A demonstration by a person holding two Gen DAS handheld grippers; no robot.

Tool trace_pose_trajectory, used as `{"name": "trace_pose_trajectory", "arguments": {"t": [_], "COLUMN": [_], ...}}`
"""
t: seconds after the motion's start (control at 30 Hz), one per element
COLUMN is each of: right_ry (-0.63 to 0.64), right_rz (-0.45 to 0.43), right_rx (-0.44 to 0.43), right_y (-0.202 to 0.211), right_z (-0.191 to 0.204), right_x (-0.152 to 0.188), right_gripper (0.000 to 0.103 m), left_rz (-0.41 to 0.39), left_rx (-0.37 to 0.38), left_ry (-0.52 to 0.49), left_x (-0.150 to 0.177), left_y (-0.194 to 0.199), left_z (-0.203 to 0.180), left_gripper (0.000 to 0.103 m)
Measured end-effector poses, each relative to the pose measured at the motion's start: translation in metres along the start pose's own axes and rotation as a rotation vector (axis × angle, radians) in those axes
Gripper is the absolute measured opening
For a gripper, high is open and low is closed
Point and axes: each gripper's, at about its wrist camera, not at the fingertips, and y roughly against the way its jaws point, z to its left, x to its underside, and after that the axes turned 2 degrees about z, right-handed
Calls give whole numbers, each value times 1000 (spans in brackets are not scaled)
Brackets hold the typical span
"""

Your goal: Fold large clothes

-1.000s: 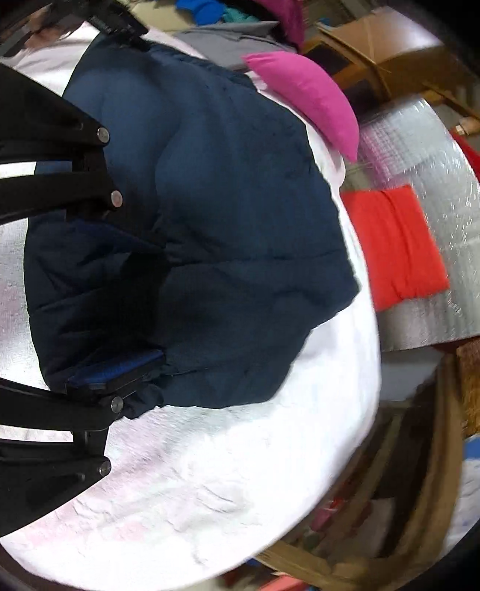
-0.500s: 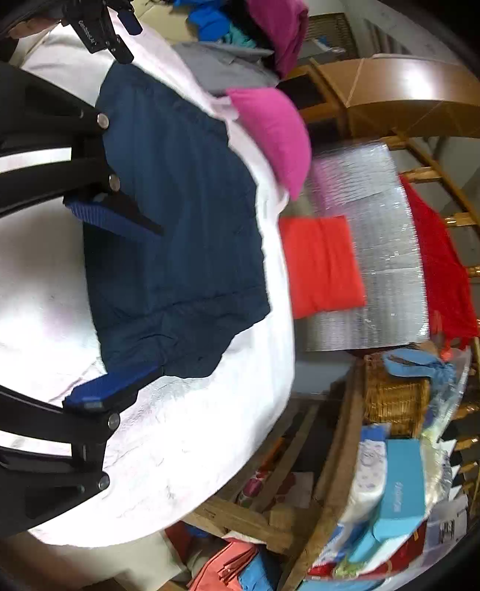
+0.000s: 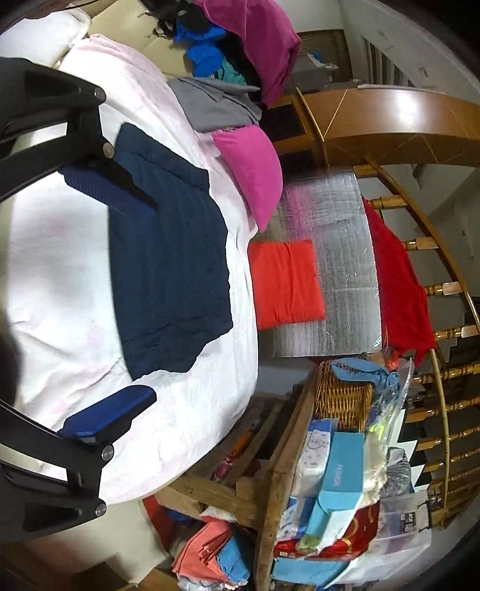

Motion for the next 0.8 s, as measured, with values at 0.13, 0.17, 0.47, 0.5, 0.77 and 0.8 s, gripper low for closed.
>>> {"name": "trace_pose_trajectory", "arguments": {"t": [0.13,0.17,0.47,0.5,0.77,0.8], "right_ry": [14,15,14,16,-15,-21], "right_rz": [-37,-50,-146,-152,-156,-156], "right_rx": [18,15,-1,-2,-6,-7], "right_y": [45,55,124,128,143,144], "right_z": [8,9,21,23,30,31], "right_x": [0,-1,-10,-11,-10,-9], "right_gripper": [97,98,102,102,102,102], "left_rz": [-53,-68,-132,-142,-160,-167], "left_rx": [-2,-5,-7,-11,-21,-31], "left_ry": [3,8,21,25,48,46], "left_x": [-5,-6,-17,-18,-21,-22], "left_y": [37,46,94,98,120,122], "left_z": [9,12,29,32,42,43], "left_gripper": [100,101,103,103,103,103]}}
